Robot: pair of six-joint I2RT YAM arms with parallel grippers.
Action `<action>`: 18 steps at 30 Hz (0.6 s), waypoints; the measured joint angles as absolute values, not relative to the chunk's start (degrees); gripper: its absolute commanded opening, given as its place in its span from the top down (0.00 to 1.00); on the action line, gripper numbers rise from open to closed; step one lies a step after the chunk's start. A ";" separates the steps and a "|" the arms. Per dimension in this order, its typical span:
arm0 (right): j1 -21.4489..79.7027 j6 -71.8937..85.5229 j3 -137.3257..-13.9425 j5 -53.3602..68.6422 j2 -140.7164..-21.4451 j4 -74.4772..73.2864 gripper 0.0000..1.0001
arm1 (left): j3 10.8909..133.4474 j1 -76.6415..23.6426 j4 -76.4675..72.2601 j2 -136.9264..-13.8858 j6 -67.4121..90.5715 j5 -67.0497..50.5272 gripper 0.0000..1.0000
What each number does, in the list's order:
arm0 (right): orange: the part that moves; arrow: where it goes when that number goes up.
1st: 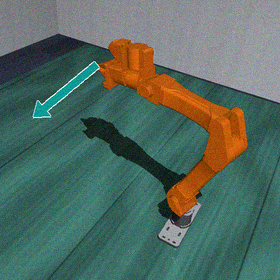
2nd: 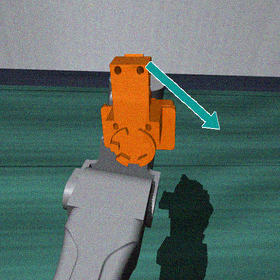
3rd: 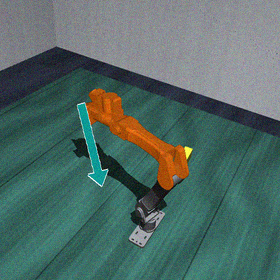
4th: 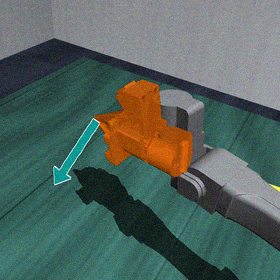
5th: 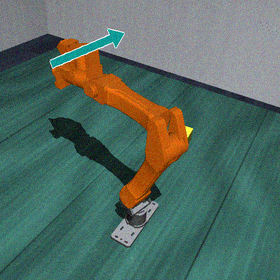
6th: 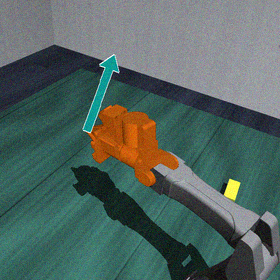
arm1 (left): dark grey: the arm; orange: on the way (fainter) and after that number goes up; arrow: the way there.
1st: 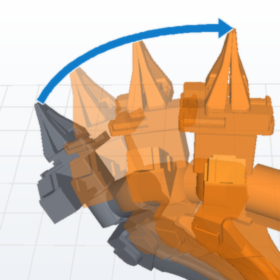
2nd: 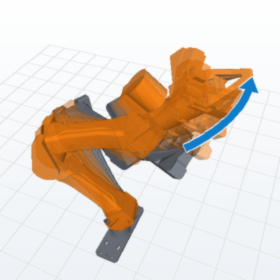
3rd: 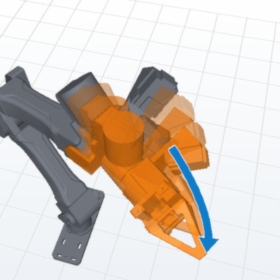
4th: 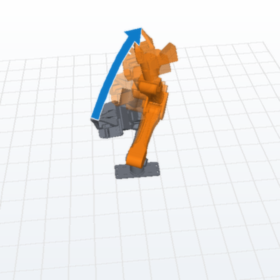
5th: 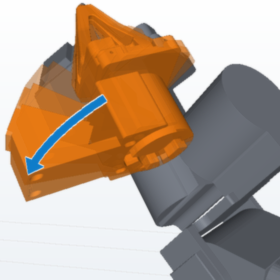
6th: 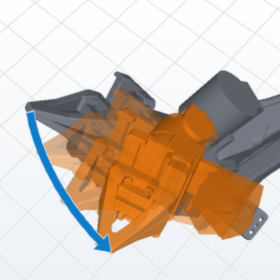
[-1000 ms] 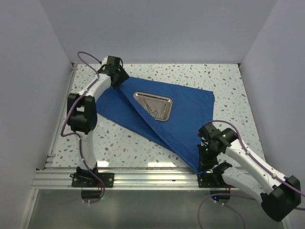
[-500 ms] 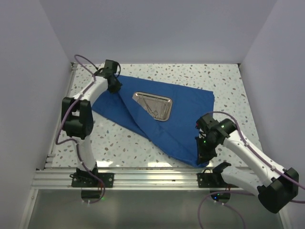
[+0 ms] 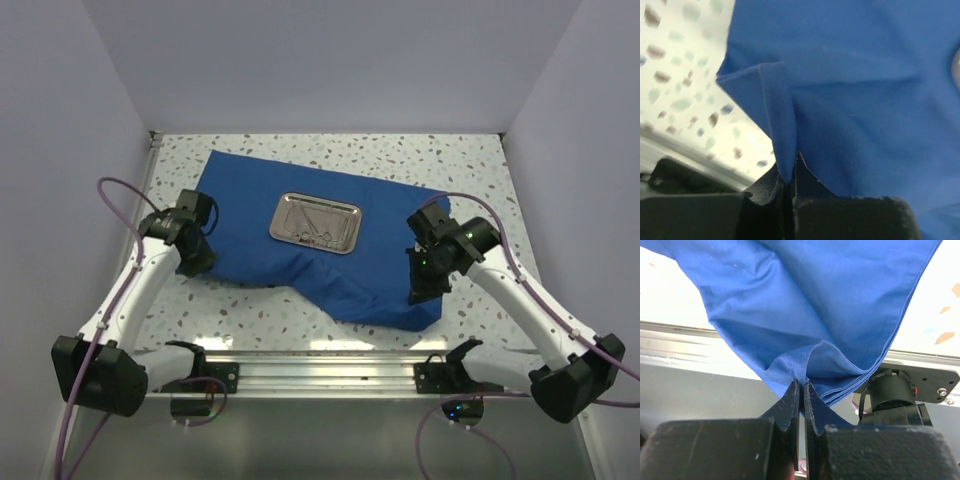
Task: Open and lay out the surgical kit
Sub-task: Open the surgical kit at the center of the board.
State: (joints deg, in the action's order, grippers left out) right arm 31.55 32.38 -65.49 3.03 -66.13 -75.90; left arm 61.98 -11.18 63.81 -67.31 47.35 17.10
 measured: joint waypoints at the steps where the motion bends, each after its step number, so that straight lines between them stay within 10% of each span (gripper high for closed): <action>1: 31.55 32.60 -65.65 2.70 -65.91 -75.85 1.00 | 60.36 -11.25 65.76 -67.33 47.35 16.86 0.94; 7: 31.44 33.04 -65.10 3.62 -63.37 -75.92 1.00 | 51.83 -11.35 71.83 -63.81 40.80 11.73 0.44; 10: 31.38 32.40 -57.47 9.89 -58.00 -74.26 0.65 | 51.07 -11.84 73.93 -62.33 36.80 8.80 0.00; 11: 31.38 31.97 -52.60 12.25 -55.81 -73.58 0.23 | 51.07 -12.27 74.13 -62.39 35.88 7.46 0.00; 18: 31.75 28.53 -57.36 15.57 -63.79 -79.72 0.02 | 55.02 -13.69 75.13 -67.48 32.73 2.59 0.00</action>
